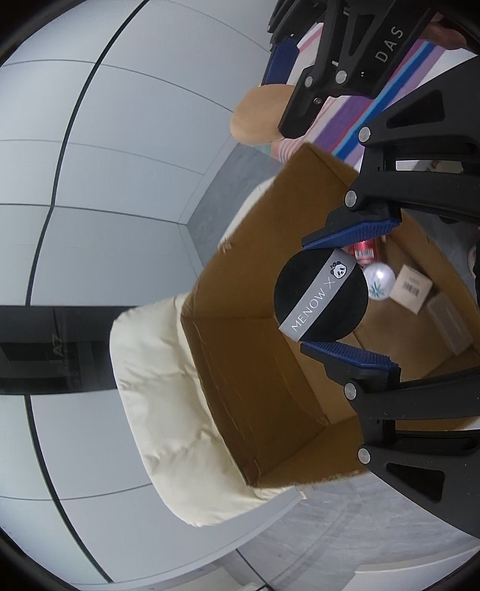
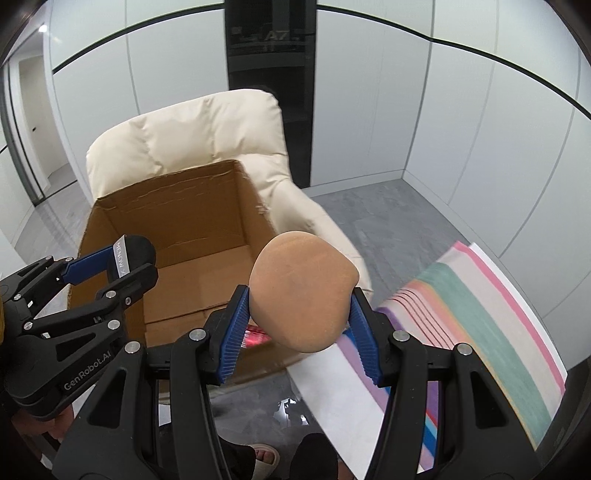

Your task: Organize objects

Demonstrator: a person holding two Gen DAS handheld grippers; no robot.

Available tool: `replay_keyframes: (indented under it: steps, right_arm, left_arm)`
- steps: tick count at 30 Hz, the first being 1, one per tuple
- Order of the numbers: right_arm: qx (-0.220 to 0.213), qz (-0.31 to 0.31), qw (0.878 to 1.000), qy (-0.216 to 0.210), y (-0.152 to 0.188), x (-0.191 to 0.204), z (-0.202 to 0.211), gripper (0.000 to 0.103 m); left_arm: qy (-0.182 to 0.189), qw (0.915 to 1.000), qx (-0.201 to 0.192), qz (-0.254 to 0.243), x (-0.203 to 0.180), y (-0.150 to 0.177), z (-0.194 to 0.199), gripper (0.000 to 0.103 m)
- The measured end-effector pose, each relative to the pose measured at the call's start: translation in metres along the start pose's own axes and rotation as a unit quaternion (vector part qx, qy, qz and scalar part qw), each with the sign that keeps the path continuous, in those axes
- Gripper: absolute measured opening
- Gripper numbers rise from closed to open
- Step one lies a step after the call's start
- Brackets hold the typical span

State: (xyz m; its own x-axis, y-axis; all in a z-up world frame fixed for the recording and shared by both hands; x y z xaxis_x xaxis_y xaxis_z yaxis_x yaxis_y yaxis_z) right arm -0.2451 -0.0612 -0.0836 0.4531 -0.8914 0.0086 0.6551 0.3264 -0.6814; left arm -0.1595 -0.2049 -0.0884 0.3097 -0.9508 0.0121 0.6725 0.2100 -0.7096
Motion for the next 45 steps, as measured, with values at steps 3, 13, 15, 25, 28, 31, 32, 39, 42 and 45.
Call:
replay_keyframes:
  steps: [3,13,15,25,28,31,32,39,42,45]
  right_arm:
    - [0.003,0.008,1.0,-0.008,-0.005,0.016,-0.009,0.056]
    - [0.015,0.025,0.999,-0.027,-0.013,0.054,-0.031,0.056]
    - [0.02,0.026,0.999,-0.031,-0.014,0.059,-0.036,0.056]
    - [0.014,0.034,0.999,-0.019,-0.017,0.072,-0.04,0.074]
    - [0.01,0.032,0.999,-0.012,-0.018,0.069,-0.039,0.084]
    - [0.006,0.028,1.0,-0.01,-0.019,0.064,-0.036,0.086]
    - [0.004,0.027,1.0,-0.007,-0.019,0.061,-0.034,0.09]
    - [-0.013,0.001,1.0,0.009,-0.02,0.033,-0.024,0.103]
    - [-0.015,-0.017,1.0,0.01,-0.02,0.02,-0.02,0.103]
    - [-0.017,-0.025,0.999,0.018,-0.018,0.007,-0.016,0.103]
  left_arm:
    - [-0.008,0.9999,0.006,0.004,0.014,0.003,-0.003,0.053]
    - [-0.042,0.9987,0.009,0.028,0.058,0.015,0.002,0.097]
    - [-0.043,0.9983,0.014,0.037,0.066,0.018,0.003,0.097]
    - [-0.069,0.9964,0.012,0.048,0.093,0.019,0.009,0.1]
    - [-0.07,0.9961,0.009,0.053,0.095,0.017,0.009,0.1]
    - [-0.073,0.9958,0.006,0.055,0.095,0.015,0.009,0.1]
    - [-0.074,0.9955,0.002,0.059,0.095,0.013,0.01,0.101]
    - [-0.079,0.9948,-0.015,0.063,0.085,0.003,0.01,0.103]
    - [-0.075,0.9952,-0.017,0.06,0.077,0.001,0.009,0.103]
    - [-0.072,0.9958,-0.019,0.053,0.069,-0.001,0.007,0.103]
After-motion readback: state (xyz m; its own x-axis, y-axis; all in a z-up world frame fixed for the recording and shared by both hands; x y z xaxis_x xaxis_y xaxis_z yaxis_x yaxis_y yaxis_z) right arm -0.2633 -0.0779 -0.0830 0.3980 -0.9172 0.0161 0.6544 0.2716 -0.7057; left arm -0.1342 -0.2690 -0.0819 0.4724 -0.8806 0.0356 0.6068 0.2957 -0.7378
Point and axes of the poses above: each gripper's, at about its wrist camera, not at the fingertips, and z roughly against the way its jaws point, x to its left, y to its underside, the point moved 10 cm from there along -z, roughly the way its jaws point, and after that the axes turned 2 degrees about -y, right-handed, at the moved point
